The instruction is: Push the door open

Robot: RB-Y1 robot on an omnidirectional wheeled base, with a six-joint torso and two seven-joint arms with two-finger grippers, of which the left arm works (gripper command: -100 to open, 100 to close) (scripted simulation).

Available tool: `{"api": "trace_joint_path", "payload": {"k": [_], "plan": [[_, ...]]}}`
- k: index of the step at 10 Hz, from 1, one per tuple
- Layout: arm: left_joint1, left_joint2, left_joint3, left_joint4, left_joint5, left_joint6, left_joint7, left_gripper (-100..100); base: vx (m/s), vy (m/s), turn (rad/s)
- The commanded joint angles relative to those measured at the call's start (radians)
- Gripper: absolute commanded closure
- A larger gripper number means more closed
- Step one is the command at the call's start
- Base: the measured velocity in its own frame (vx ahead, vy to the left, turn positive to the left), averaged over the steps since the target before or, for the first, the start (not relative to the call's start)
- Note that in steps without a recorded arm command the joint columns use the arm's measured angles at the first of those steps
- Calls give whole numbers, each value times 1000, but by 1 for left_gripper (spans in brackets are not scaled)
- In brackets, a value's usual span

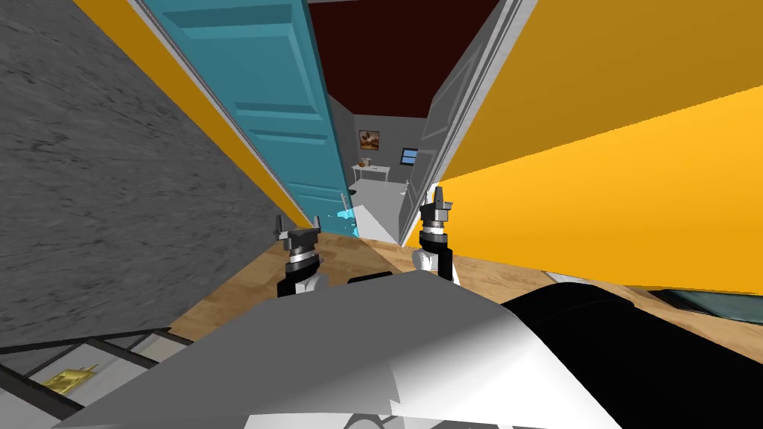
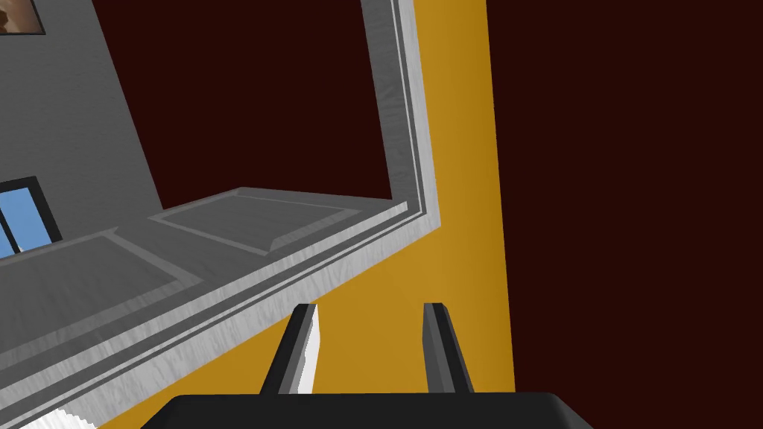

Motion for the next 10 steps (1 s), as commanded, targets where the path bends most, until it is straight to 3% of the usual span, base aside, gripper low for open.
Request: {"api": "trace_joint_path", "payload": {"k": [1, 10], "plan": [[-1, 8, -14, 34, 18, -15, 30, -100, 82, 44, -111], [-15, 60, -79, 207, 133, -72, 195, -100, 89, 60, -127]]}}
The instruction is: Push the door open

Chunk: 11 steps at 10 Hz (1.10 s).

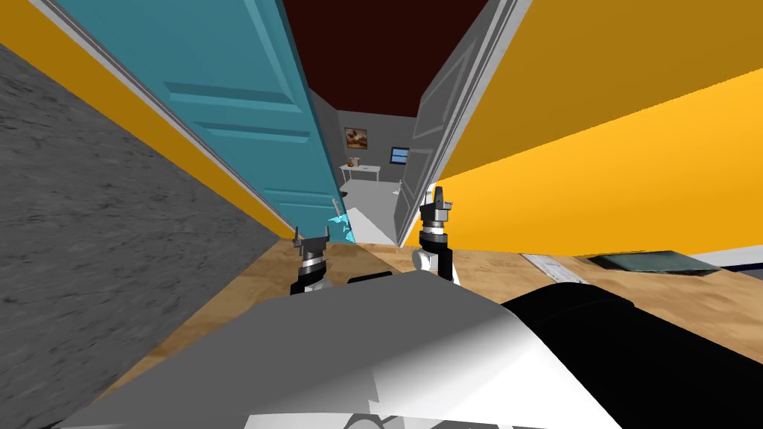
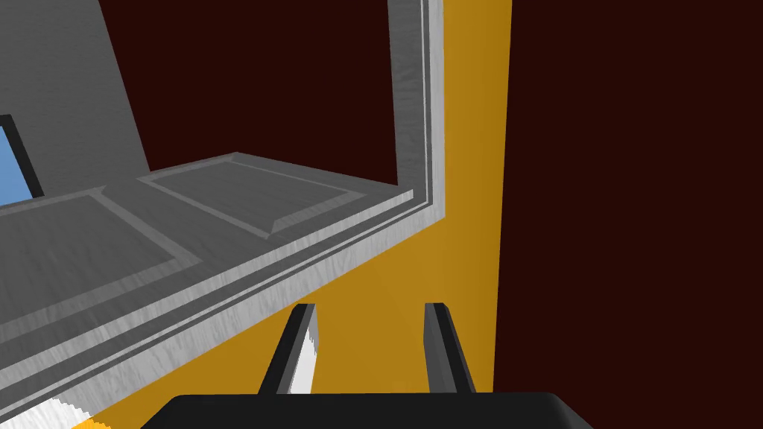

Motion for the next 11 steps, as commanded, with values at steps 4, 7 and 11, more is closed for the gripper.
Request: {"api": "trace_joint_path", "payload": {"k": [4, 7, 11], "plan": [[-8, 24, -36, 91, 61, -29, 89, -100, 77, 61, -138], [-13, 40, -58, 150, 101, -49, 146, -100, 81, 81, -120], [-19, 61, -88, 229, 154, -75, 221, -100, 74, 73, -140]]}}
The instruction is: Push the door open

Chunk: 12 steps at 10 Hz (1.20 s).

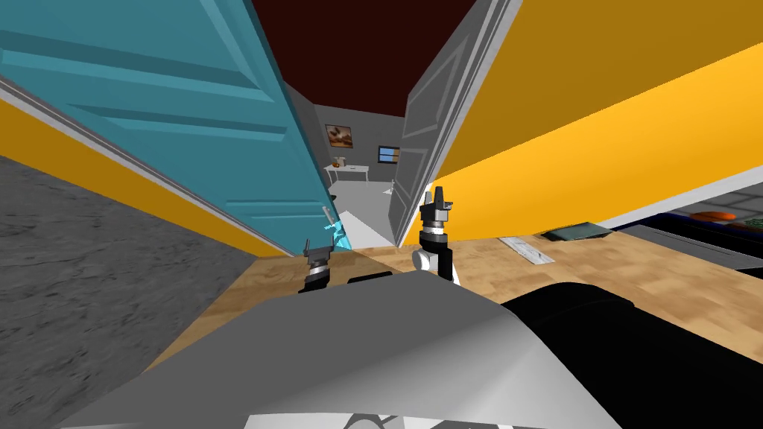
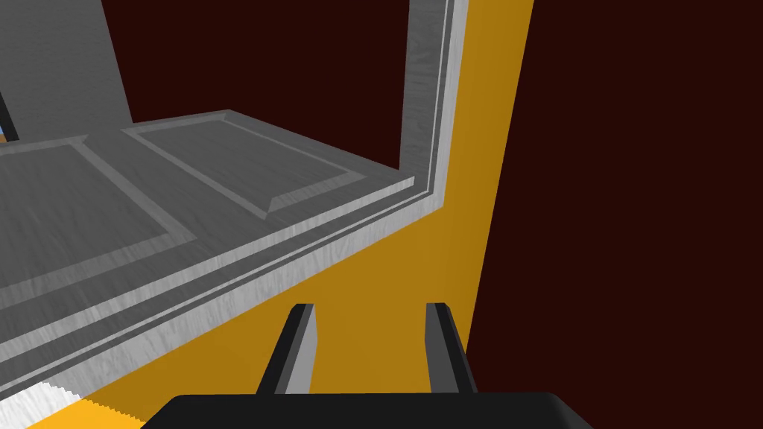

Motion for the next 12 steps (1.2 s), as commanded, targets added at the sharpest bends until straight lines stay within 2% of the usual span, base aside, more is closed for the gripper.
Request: {"api": "trace_joint_path", "payload": {"k": [1, 7, 8, 12], "plan": [[-9, 7, -11, 39, 22, -12, 34, -100, 71, 67, -113], [-18, 36, -53, 150, 96, -48, 140, -100, 70, 81, -123], [-20, 44, -66, 184, 118, -60, 173, -100, 105, 108, -205], [-27, 64, -96, 264, 171, -86, 249, -100, 89, 112, -143]]}}
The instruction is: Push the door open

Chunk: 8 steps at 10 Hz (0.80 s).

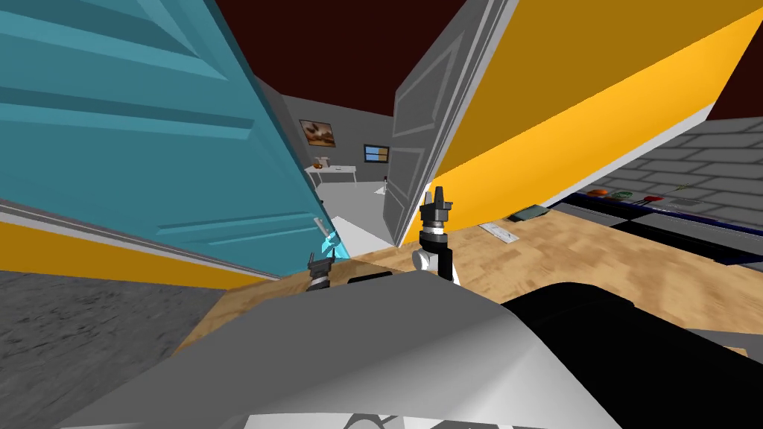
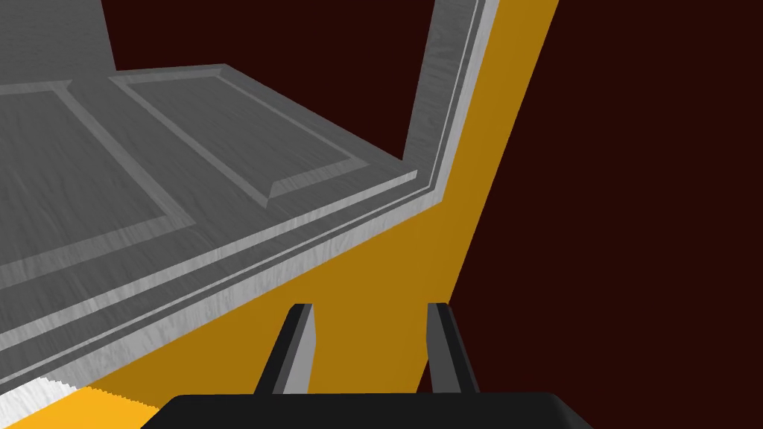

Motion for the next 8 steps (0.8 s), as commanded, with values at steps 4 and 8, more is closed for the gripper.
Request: {"api": "trace_joint_path", "payload": {"k": [4, 8], "plan": [[2, 26, -39, 88, 67, -32, 96, -100, 91, 125, -144], [-2, 37, -57, 133, 98, -47, 139, -100, 70, 93, -87]]}}
